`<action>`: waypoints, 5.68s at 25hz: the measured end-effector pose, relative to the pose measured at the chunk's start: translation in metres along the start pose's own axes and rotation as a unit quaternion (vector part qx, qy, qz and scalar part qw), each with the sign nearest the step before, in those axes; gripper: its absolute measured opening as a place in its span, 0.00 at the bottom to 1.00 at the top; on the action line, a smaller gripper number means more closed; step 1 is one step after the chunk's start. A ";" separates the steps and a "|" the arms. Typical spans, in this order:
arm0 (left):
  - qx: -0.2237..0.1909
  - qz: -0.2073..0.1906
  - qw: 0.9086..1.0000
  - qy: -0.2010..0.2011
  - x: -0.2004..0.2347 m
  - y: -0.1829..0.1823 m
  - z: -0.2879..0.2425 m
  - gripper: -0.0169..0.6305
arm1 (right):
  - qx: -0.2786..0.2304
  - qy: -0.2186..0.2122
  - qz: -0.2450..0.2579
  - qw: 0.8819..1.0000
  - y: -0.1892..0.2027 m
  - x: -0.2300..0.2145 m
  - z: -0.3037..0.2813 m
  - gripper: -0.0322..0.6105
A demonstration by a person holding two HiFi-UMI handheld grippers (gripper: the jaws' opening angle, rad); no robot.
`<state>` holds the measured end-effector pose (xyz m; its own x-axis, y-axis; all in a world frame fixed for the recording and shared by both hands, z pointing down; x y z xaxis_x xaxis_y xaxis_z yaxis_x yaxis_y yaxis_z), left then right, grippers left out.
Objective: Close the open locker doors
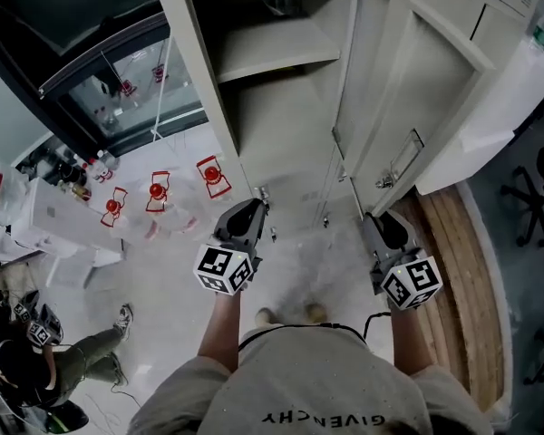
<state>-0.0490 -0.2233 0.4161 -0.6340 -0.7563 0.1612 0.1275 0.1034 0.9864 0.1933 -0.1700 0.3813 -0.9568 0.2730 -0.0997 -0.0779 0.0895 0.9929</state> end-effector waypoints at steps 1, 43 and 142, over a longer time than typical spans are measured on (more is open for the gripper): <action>-0.001 0.001 1.000 0.000 0.005 -0.001 0.005 0.05 | 0.000 0.002 -0.001 1.000 0.000 0.005 -0.001 0.23; -0.019 0.022 0.996 -0.082 0.137 -0.005 0.166 0.05 | -0.004 -0.023 -0.026 0.999 0.013 0.186 -0.146 0.23; -0.021 -0.024 0.977 -0.210 -0.192 0.027 0.226 0.05 | -0.059 -0.122 0.011 0.991 0.021 0.023 0.170 0.05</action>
<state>-0.0964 0.0704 0.4187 -0.8959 -0.4271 0.1225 0.1159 0.0417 0.9924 0.2178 0.0013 0.3889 -0.8640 0.4977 -0.0761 -0.1038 -0.0283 0.9942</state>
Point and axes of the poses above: the fingertips, and each gripper's own axes: z backward along the fingers, x to its left, y out of its underside, the point moved 2 cm from there along z, backward along the fingers, and after that the axes turned 11 degrees about y, right-handed, at the moved point
